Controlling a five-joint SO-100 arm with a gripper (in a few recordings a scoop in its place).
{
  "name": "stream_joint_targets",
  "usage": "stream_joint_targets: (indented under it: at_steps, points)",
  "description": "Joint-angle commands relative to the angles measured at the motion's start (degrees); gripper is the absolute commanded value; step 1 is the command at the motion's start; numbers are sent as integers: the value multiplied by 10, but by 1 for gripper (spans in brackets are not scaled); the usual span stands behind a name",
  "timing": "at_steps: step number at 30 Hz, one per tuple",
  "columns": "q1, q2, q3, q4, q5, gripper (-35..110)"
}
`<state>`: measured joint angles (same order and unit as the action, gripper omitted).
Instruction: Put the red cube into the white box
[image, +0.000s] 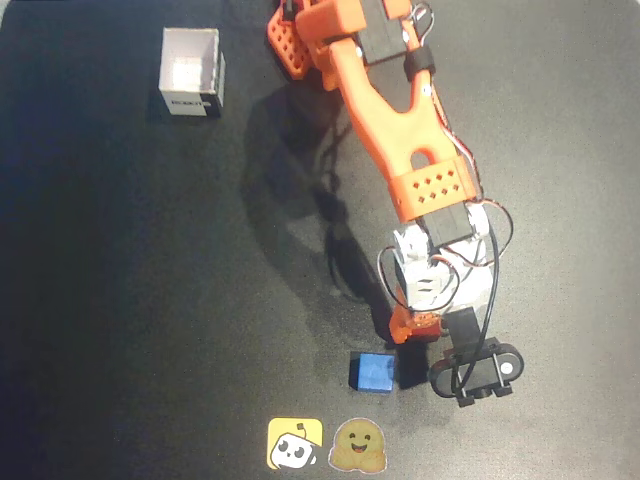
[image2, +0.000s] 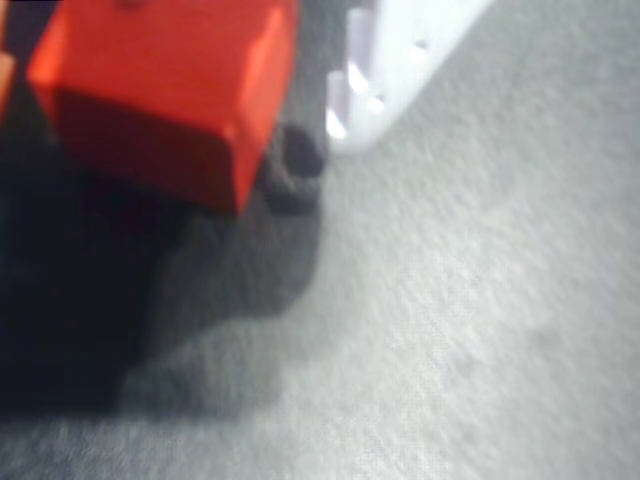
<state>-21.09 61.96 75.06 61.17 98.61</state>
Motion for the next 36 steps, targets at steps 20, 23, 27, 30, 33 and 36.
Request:
stream_joint_targets:
  at_steps: [20,23,27,30,33,36]
  points:
    - [6,14,26,8,10,4]
    - [6,14,30,10,15,0]
    - [8,18,22,15,17,0]
    - [13,21,-38,83,11,0]
    - [13,31,-80,132,12,0]
    - [20,53,-83,142,4,0]
